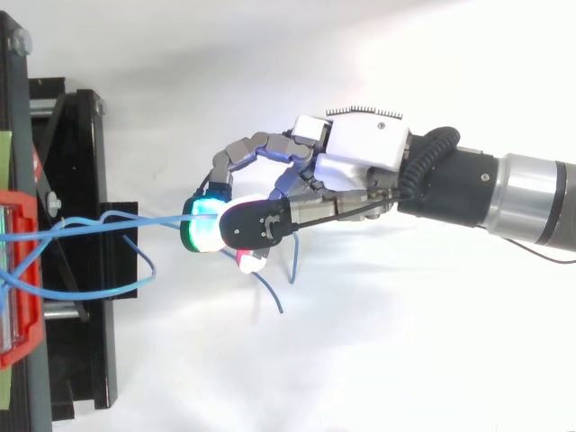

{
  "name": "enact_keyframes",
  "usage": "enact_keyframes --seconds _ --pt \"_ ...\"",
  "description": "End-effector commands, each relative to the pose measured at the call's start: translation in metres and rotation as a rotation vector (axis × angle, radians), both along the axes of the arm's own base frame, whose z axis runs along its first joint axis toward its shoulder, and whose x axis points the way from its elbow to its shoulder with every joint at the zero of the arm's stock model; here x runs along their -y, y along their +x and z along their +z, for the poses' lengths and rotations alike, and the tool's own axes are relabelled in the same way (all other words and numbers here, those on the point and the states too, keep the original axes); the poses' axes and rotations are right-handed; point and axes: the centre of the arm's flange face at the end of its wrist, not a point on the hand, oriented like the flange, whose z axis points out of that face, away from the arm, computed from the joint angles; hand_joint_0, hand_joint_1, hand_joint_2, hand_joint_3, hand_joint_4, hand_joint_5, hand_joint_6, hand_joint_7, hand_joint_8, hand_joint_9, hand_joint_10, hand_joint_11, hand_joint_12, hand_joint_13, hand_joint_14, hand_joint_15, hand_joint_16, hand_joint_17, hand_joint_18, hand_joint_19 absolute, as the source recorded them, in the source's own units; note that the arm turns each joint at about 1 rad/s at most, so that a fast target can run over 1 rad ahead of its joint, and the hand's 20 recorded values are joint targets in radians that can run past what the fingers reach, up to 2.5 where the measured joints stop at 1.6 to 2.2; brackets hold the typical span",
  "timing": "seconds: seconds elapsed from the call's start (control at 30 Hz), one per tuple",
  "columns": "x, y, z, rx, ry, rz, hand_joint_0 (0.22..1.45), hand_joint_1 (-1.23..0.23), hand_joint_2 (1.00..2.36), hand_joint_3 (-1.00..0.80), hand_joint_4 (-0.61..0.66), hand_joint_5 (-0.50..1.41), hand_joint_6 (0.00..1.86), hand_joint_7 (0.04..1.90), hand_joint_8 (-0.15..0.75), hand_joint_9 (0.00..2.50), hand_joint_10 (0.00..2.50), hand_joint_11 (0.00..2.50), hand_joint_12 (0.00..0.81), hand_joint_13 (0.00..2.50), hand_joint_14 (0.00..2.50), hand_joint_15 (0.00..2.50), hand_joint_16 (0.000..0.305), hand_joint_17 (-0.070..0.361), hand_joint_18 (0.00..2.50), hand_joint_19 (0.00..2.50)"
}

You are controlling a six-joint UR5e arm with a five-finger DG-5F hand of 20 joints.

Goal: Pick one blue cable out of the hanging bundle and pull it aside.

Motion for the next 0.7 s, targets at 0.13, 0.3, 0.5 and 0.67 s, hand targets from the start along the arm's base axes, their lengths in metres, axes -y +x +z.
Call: enact_keyframes --seconds 0.13,0.3,0.5,0.67 --pt "-0.0015 0.0001 0.0 0.0 -0.001 0.002 0.45 -0.68 1.84 -0.13 -0.29 -0.03 0.91 1.03 0.239 1.14 0.01 0.53 0.382 0.98 0.02 0.65 0.062 0.14 0.65 0.4" --pt "-0.0015 0.0001 0.0 0.0 -0.001 0.002 0.45 -0.68 1.83 -0.13 -0.29 -0.03 0.91 1.02 0.24 1.15 0.01 0.52 0.382 0.98 0.02 0.65 0.062 0.14 0.65 0.39" --pt "-0.0015 0.0001 0.0 0.0 -0.001 0.002 0.46 -0.68 1.82 -0.13 -0.29 -0.03 0.91 1.03 0.237 1.14 0.02 0.52 0.381 0.98 0.02 0.65 0.062 0.14 0.65 0.39" --pt "-0.0015 0.0001 0.0 0.0 -0.001 0.002 0.46 -0.68 1.81 -0.13 -0.29 -0.03 0.91 1.02 0.236 1.14 0.01 0.52 0.381 0.98 0.02 0.65 0.062 0.14 0.65 0.39"
